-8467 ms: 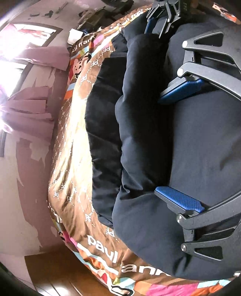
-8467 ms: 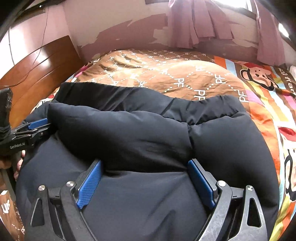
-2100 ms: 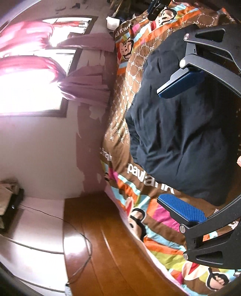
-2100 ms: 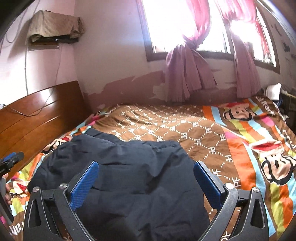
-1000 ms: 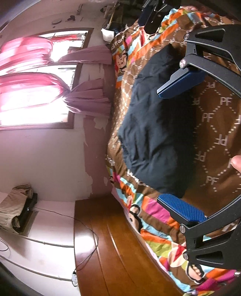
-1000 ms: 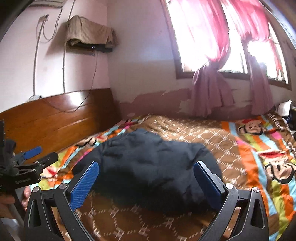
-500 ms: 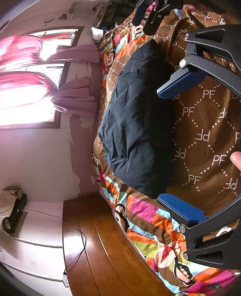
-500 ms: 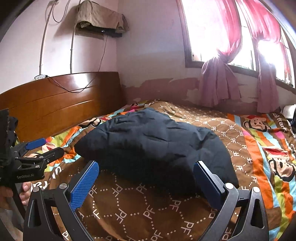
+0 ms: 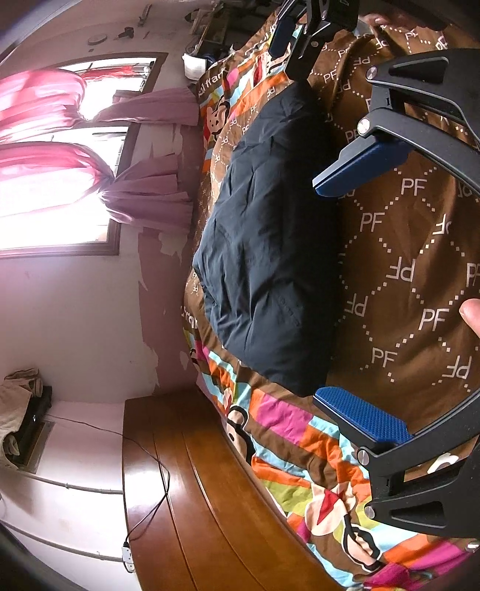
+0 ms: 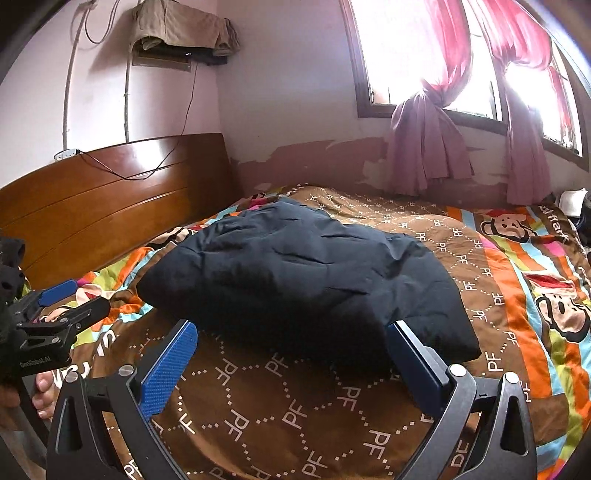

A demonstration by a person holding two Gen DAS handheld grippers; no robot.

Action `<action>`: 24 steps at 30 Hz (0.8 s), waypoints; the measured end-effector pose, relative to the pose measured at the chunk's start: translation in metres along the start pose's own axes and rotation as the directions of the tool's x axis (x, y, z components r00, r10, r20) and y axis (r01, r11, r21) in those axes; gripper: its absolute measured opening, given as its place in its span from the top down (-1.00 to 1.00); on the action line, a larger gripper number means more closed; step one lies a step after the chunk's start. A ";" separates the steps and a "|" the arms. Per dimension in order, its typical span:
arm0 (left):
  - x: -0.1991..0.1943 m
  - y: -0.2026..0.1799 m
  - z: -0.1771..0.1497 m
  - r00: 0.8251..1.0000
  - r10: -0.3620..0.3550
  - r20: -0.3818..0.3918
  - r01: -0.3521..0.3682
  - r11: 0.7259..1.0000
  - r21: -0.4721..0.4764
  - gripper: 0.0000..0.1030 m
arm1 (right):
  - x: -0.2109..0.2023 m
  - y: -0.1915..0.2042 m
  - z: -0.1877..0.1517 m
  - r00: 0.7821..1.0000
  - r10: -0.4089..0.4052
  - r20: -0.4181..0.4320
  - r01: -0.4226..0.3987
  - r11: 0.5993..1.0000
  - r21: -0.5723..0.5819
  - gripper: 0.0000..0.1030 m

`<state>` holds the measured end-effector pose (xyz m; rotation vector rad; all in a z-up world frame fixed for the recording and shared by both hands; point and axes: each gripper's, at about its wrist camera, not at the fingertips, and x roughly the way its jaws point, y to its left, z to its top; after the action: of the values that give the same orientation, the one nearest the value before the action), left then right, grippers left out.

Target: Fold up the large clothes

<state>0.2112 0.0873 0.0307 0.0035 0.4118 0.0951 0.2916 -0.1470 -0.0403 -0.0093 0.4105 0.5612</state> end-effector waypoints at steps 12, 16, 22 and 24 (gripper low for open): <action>0.000 0.004 0.000 1.000 0.001 0.008 -0.001 1.000 -0.001 -0.97 | 0.000 0.000 0.000 1.000 0.002 0.006 -0.002 1.000 -0.006 -1.00; -0.001 0.004 0.001 1.000 0.001 0.012 -0.001 1.000 0.003 -0.97 | 0.000 0.000 0.001 1.000 0.001 0.008 -0.001 1.000 -0.004 -1.00; -0.002 0.002 0.002 1.000 -0.002 0.015 0.002 1.000 0.008 -0.97 | 0.001 0.000 0.002 1.000 -0.007 0.017 0.007 1.000 0.004 -1.00; -0.002 0.002 0.002 1.000 -0.002 0.016 0.002 1.000 0.005 -0.97 | 0.000 -0.001 0.003 1.000 -0.007 0.017 0.007 1.000 0.007 -1.00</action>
<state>0.2099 0.0887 0.0336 0.0093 0.3959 0.0922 0.2928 -0.1475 -0.0378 0.0007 0.3957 0.5524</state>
